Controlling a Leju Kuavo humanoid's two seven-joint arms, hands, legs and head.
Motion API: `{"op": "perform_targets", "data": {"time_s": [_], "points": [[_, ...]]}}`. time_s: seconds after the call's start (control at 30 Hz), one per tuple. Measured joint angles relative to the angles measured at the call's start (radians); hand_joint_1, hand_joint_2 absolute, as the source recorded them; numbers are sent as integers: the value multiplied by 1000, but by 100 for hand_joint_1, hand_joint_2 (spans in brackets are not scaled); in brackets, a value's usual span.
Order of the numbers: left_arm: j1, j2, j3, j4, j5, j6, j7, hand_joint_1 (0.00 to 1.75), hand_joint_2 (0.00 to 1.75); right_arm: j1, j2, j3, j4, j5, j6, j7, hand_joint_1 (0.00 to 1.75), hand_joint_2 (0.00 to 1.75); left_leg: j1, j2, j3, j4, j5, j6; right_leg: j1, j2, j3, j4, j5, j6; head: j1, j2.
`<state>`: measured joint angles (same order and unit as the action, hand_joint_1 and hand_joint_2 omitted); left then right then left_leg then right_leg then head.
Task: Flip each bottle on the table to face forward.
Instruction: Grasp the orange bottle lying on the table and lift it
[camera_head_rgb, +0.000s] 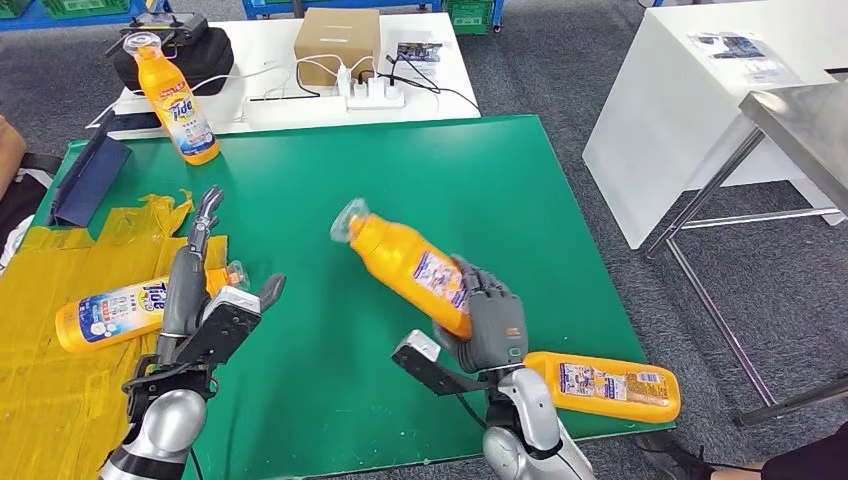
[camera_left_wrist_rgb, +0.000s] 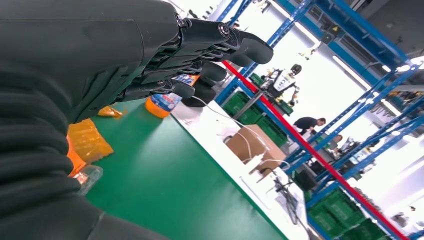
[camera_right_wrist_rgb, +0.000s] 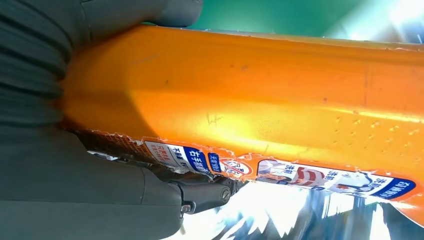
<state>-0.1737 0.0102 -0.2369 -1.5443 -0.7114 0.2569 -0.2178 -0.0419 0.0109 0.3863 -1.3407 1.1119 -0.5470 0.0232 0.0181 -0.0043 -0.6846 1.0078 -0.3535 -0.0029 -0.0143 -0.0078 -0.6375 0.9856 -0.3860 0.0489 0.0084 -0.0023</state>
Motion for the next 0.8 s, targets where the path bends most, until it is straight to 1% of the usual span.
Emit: {"op": "perform_targets", "data": {"time_s": [0.07, 0.1, 0.2, 0.27, 0.3, 0.47, 0.57, 0.63, 0.7, 0.8], "points": [[11, -3, 0, -13, 24, -13, -10, 0, 175, 29, 35, -60, -75, -86, -99, -101, 175, 175, 0, 0, -1, 0, 0, 0, 0, 0, -1, 0, -1, -1, 0, 0], [15, -4, 0, -17, 47, -29, -14, 0, 175, 42, 55, -94, -113, -138, -123, -164, 175, 175, 0, 0, -1, 0, 0, 0, 0, 0, -1, 0, -1, -1, 0, 0], [20, -3, -2, -19, 156, -114, -31, 0, 175, 78, 121, -198, -210, -299, -133, -358, 175, 175, 0, 0, -1, 0, -1, -1, 0, 0, -1, 0, -2, -2, 0, 0], [23, -3, -7, -19, 239, -179, -43, 0, 175, 91, 154, -248, -254, -381, -133, -441, 175, 175, 0, 0, -1, 0, -1, -1, 0, 0, -1, 0, -2, -2, 0, 0], [23, -2, -10, -19, 273, -206, -49, 0, 175, 93, 164, -261, -268, -407, -133, -459, 175, 175, 0, 0, -1, 0, -1, -1, 0, 0, -2, 0, -2, -2, 0, 0], [24, 1, -30, -19, 376, -292, -64, 0, 175, 94, 172, -259, -284, -429, -132, -458, 175, 175, 0, 1, -1, 0, -1, -1, 0, 0, -2, 0, -1, -3, 0, 0], [24, 7, -49, -19, 479, -376, -78, 0, 175, 81, 166, -223, -270, -416, -123, -441, 175, 175, 0, 1, -1, 0, -1, -1, 0, 0, -1, 0, -1, -3, 0, 0], [24, 10, -61, -19, 519, -406, -84, 0, 175, 70, 161, -198, -254, -413, -114, -431, 175, 175, 0, 1, -1, 0, -1, -1, 0, 1, -2, 0, -1, -3, 0, 0], [24, 13, -69, -19, 540, -423, -90, 0, 175, 59, 156, -177, -238, -413, -90, -421, 175, 175, 0, 1, -1, 0, -1, -1, 0, 0, -2, 0, -1, -3, 0, 0], [23, 18, -83, -20, 563, -446, -100, 0, 175, 37, 141, -140, -202, -393, -5, -395, 175, 175, 0, 1, -1, 0, -1, -1, 0, 1, -2, 0, -1, -3, 0, 0]]}}
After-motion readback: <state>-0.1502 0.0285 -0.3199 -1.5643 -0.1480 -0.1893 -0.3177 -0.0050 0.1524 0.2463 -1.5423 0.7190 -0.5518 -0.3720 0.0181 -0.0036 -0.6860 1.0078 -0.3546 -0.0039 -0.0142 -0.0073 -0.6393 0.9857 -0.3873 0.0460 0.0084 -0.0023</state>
